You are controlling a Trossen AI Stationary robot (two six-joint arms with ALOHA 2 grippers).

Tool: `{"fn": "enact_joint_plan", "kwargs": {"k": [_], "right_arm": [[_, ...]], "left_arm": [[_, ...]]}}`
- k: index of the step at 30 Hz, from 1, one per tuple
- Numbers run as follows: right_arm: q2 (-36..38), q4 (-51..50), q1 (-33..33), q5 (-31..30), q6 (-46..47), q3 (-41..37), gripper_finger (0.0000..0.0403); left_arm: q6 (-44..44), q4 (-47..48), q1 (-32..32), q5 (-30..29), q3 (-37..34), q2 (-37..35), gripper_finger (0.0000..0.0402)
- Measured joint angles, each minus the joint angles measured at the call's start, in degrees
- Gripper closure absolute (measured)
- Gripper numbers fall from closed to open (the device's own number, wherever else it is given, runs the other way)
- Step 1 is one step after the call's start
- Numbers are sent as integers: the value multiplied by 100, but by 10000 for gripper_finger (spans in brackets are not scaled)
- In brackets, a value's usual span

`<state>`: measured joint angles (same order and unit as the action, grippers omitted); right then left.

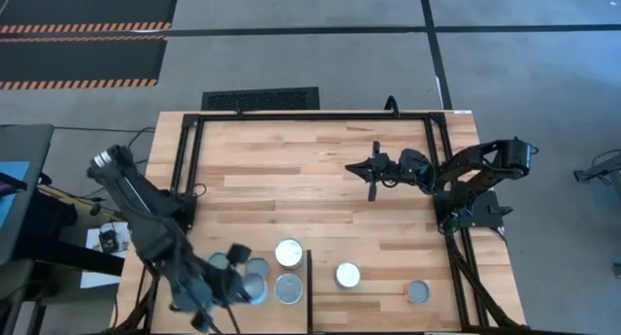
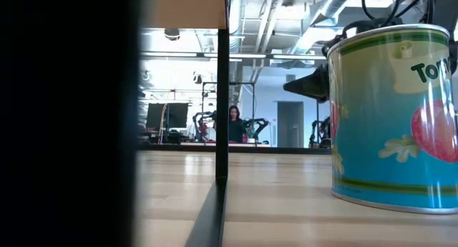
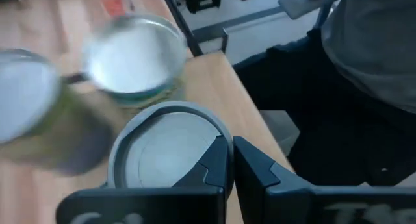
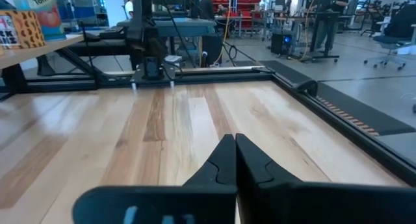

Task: Pick and place cans onto a shelf
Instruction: Put the canned tuna on the shelf, then put the canned meatballs on the shelf

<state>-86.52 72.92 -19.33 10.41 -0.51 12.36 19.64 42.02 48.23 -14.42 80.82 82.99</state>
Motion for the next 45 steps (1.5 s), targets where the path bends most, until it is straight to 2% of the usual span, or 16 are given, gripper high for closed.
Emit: {"fn": "enact_joint_plan", "kwargs": {"k": [4, 11, 25, 29, 38, 42, 45], "right_arm": [[0, -2, 0, 1, -15, 29, 395], [0, -2, 76, 7, -109, 29, 395], [-1, -4, 133, 23, -146, 29, 395], [-2, -4, 133, 23, -146, 29, 395], [0, -4, 131, 25, -147, 29, 395], [-2, -4, 132, 27, -149, 29, 395], [-2, -4, 143, 27, -146, 29, 395]], "left_arm": [[252, -358, 78, 3, -2, 527, 401], [823, -461, 126, -103, -2, 981, 401], [1807, -236, 151, -194, -2, 996, 401], [1946, -241, 150, -242, -2, 996, 388], [2015, -232, 149, -183, -2, 996, 336], [1878, -284, 173, -266, -2, 898, 337], [1584, -388, 175, -423, 2, 667, 351]]}}
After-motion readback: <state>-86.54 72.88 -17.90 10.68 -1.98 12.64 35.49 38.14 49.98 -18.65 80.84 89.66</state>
